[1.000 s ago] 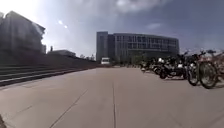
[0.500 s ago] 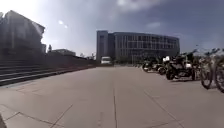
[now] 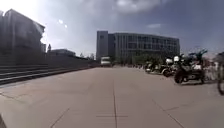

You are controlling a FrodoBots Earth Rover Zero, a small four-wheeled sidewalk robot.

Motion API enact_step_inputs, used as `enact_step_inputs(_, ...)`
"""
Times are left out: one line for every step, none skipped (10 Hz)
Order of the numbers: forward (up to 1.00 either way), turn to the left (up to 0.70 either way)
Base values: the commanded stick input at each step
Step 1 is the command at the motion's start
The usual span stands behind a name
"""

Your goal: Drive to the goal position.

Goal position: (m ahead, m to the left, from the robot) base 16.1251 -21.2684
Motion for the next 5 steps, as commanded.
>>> enact_step_inputs(1.0,0.0)
enact_step_inputs(1.0,0.0)
enact_step_inputs(1.0,0.0)
enact_step_inputs(1.0,0.0)
enact_step_inputs(1.0,0.0)
